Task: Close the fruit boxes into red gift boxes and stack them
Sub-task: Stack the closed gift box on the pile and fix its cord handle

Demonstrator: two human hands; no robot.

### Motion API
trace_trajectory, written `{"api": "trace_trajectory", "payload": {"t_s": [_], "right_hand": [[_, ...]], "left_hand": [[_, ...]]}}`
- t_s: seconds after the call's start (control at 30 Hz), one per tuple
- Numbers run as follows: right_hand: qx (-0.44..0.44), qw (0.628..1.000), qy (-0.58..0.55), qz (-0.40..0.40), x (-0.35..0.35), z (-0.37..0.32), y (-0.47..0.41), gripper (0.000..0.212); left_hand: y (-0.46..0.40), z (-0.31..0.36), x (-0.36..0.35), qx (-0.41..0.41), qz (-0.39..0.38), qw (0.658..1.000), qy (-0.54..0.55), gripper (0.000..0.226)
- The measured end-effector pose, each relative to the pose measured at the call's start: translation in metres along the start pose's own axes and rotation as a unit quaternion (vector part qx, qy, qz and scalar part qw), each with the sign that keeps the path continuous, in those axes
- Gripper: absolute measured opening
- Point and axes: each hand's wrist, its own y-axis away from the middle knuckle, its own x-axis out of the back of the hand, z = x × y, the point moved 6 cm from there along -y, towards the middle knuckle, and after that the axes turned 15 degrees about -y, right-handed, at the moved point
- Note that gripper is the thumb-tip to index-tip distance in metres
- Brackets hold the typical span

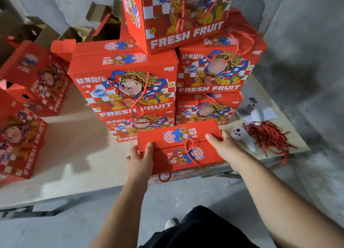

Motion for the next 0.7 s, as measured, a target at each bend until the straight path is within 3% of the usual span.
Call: {"api": "trace_trajectory", "payload": {"t_s": [0.1, 0.27, 0.43, 0.7], "right_hand": [[-0.028, 0.994, -0.108, -0.014, 0.011, 0.009, 0.003, 0.043], [-0.015, 0.969, -0.245, 0.012, 0.059, 0.021, 0.012, 0.031], [0.062, 0.962, -0.260, 0.058, 0.150, 0.021, 0.017, 0.020], [0.098, 0.951, -0.263, 0.133, 0.349, 0.072, -0.003, 0.020]], "left_hand": [[-0.002, 0.020, -0.002, -0.014, -0.043, 0.998, 0.037, 0.055], [0.025, 0.059, -0.022, -0.040, -0.096, 0.991, 0.078, 0.068], [0.054, 0.114, -0.075, -0.061, -0.139, 0.983, 0.100, 0.038], [0.134, 0.216, -0.249, -0.076, -0.214, 0.969, 0.100, 0.038]]}}
